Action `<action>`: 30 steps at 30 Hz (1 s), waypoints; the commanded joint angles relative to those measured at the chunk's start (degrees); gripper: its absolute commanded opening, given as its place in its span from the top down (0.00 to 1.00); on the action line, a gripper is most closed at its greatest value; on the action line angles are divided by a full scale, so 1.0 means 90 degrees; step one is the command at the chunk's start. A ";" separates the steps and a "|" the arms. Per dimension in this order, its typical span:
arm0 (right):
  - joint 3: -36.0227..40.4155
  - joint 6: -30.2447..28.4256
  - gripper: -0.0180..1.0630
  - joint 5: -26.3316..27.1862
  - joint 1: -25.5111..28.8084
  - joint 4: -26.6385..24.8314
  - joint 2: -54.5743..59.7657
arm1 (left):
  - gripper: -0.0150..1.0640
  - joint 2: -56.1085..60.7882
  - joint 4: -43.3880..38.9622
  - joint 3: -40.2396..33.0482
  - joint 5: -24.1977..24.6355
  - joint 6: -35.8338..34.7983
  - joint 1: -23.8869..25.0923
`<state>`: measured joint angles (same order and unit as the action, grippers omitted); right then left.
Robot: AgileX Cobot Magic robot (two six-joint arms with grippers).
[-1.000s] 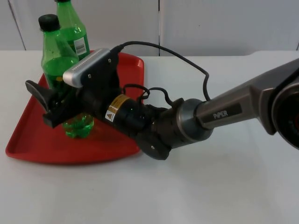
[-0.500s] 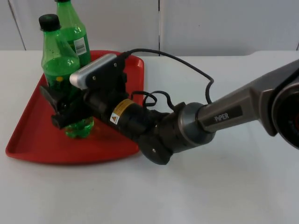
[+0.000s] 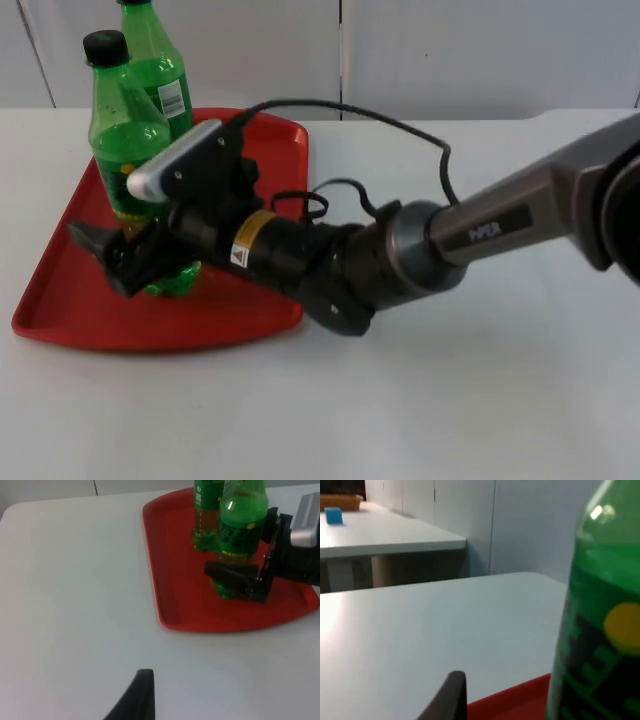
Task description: Place the bottle upright on the tray.
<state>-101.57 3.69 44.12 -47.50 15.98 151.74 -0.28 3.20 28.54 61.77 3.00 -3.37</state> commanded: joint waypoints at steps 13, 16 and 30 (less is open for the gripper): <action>0.0013 0.0547 0.01 -0.3297 -0.0042 0.0045 -0.1151 | 0.01 0.0031 0.0016 -0.0020 -0.0016 -0.0039 0.0002; 0.0013 0.0547 0.01 -0.3658 -0.0069 0.0045 -0.1255 | 0.01 0.0031 0.0016 -0.0020 -0.0016 -0.0039 0.0002; 0.0013 0.0547 0.01 -0.5072 -0.0352 0.0033 -0.1571 | 0.01 0.0031 0.0016 -0.0020 -0.0016 -0.0039 0.0002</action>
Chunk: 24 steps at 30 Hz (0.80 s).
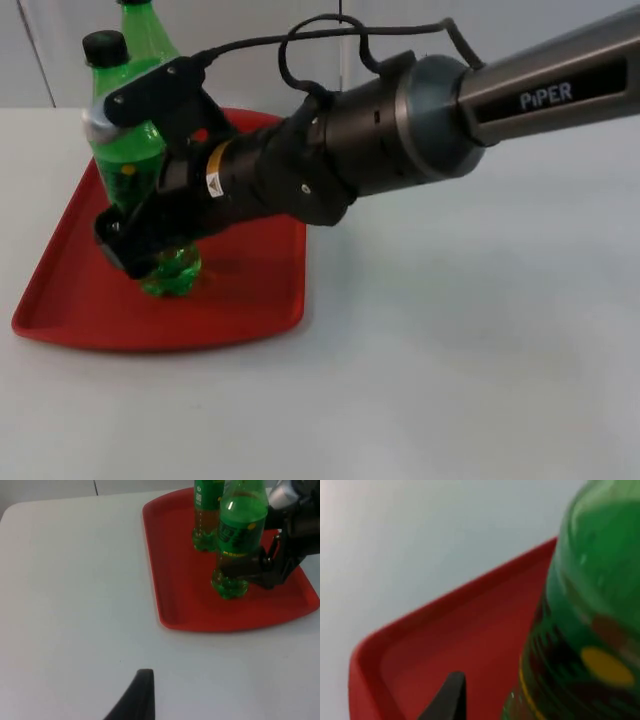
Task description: Place the bottle upright on the tray.
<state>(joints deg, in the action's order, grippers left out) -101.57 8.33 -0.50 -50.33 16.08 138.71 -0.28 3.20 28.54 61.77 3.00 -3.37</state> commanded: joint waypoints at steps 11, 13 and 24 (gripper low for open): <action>0.0013 0.0116 0.01 -0.1341 -0.0097 0.0005 -0.0663 | 0.01 0.0031 0.0016 -0.0020 -0.0016 -0.0039 0.0002; 0.0013 0.0116 0.01 -0.1720 -0.0097 -0.0026 -0.0756 | 0.01 0.0031 0.0016 -0.0020 -0.0016 -0.0039 0.0002; 0.0013 -0.2353 0.01 -0.3175 -0.0097 -0.2768 -0.0983 | 0.01 0.0031 0.0016 -0.0020 -0.0016 -0.0039 0.0002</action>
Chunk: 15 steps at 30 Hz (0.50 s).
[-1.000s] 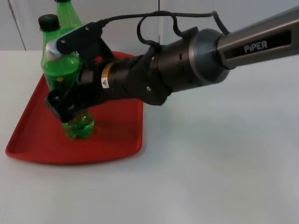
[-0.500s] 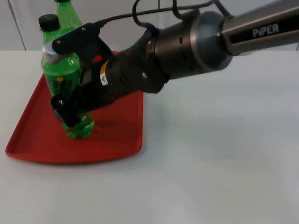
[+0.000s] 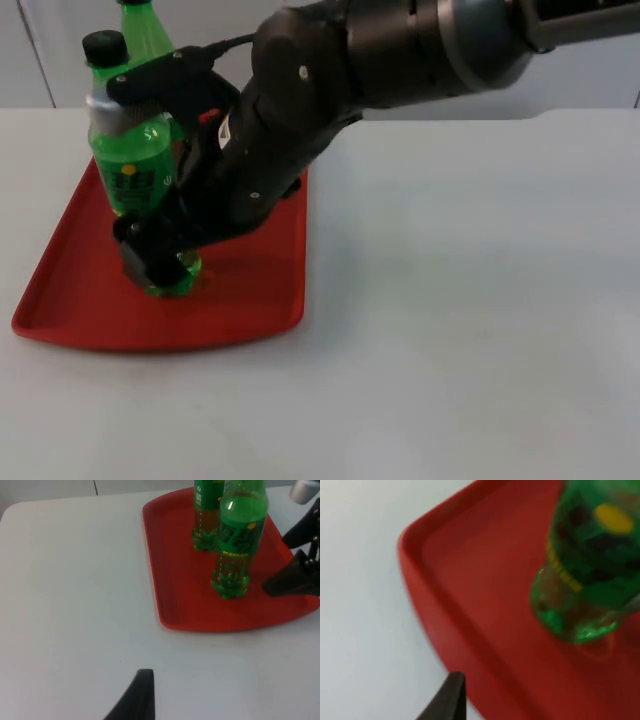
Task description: Place the bottle upright on the tray.
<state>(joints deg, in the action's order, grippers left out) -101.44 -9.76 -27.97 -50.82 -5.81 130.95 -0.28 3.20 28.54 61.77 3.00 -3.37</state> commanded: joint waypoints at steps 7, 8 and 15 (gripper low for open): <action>-0.0001 -0.0401 0.01 -0.1133 -0.0043 -0.0378 -0.0479 | 0.01 0.0031 0.0016 -0.0020 -0.0016 -0.0039 0.0002; -0.0001 -0.0401 0.01 -0.1253 -0.0043 -0.0378 -0.0520 | 0.01 0.0031 0.0016 -0.0020 -0.0016 -0.0039 0.0002; -0.0001 -0.0371 0.01 -0.1963 -0.0030 -0.0331 -0.0824 | 0.01 0.0031 0.0016 -0.0020 -0.0016 -0.0039 0.0002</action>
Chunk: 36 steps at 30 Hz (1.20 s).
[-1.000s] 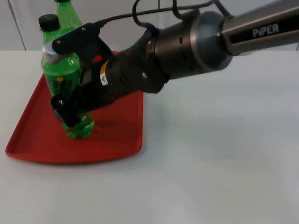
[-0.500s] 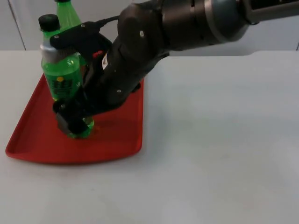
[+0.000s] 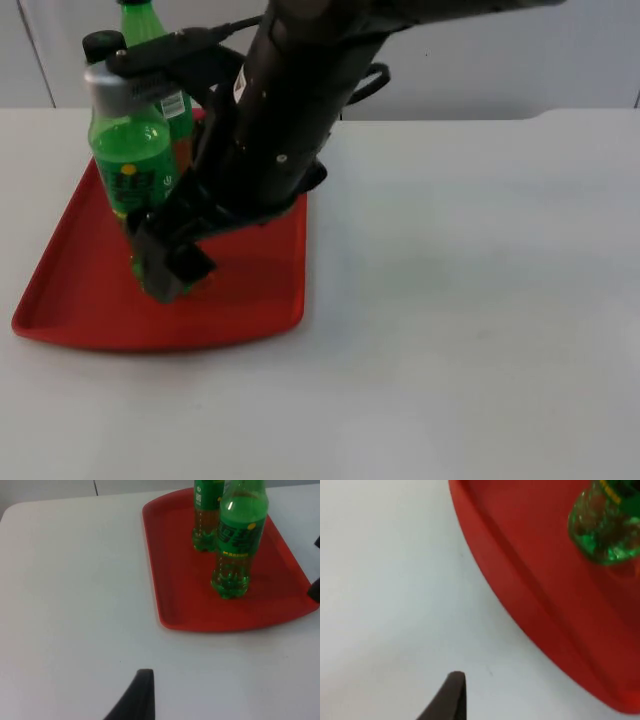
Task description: Place the bottle upright on the tray.
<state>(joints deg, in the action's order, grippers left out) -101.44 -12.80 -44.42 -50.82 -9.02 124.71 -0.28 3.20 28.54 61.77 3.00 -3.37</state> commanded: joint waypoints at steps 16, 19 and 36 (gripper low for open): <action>-0.0001 -0.0033 0.01 -0.1226 -0.0030 0.0324 -0.1208 | 0.01 0.0031 0.0016 -0.0020 -0.0016 -0.0039 0.0002; -0.0001 -0.0033 0.01 -0.1401 -0.0030 0.0299 -0.1475 | 0.01 0.0031 0.0016 -0.0020 -0.0016 -0.0039 0.0002; 0.2230 0.0058 0.01 0.1101 -0.0030 0.0083 -0.3423 | 0.01 0.0031 0.0016 -0.0020 -0.0016 -0.0039 0.0002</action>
<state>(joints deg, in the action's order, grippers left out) -83.05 -12.29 -37.34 -50.82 -7.90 95.31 -0.28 3.20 28.54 61.77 3.00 -3.37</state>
